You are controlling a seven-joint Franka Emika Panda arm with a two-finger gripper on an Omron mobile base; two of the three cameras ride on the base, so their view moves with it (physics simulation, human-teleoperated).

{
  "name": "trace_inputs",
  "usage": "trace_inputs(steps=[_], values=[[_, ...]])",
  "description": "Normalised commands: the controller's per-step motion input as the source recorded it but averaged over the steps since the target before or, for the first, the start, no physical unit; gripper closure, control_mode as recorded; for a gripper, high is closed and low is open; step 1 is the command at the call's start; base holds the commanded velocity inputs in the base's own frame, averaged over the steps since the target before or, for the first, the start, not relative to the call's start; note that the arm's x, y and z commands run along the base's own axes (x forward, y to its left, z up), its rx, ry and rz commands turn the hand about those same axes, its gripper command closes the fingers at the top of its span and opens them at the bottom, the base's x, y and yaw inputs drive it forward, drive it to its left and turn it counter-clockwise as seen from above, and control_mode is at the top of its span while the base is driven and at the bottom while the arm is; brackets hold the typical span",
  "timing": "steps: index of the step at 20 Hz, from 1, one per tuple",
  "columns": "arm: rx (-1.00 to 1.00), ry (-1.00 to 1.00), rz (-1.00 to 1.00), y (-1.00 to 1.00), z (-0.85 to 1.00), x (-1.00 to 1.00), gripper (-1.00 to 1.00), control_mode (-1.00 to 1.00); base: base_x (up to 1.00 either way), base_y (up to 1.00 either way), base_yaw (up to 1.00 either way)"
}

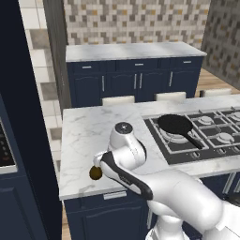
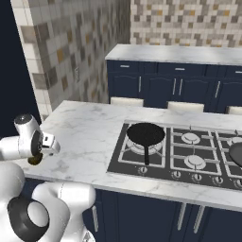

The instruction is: Place both pans onto different burners. Then place the avocado and the fish on different pans.

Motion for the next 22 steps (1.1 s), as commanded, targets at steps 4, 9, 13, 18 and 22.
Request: trace_inputs(steps=[4,9,13,18,22], values=[[0.0,0.06,0.0,0.28,0.0,0.03,-1.0,-1.0,0.0,0.0,0.0],[0.0,0.02,0.0,0.38,0.0,0.0,-1.0,-1.0,0.0,0.0,0.0],[0.0,0.01,0.0,0.17,-0.04,0.01,-1.0,-1.0,0.0,0.0,0.0],[0.0,0.0,0.0,0.07,-0.2,0.0,-1.0,-1.0,0.0,0.0,0.0],[0.0,0.01,0.0,0.14,-0.34,0.0,-1.0,-1.0,0.0,0.0,0.0]])
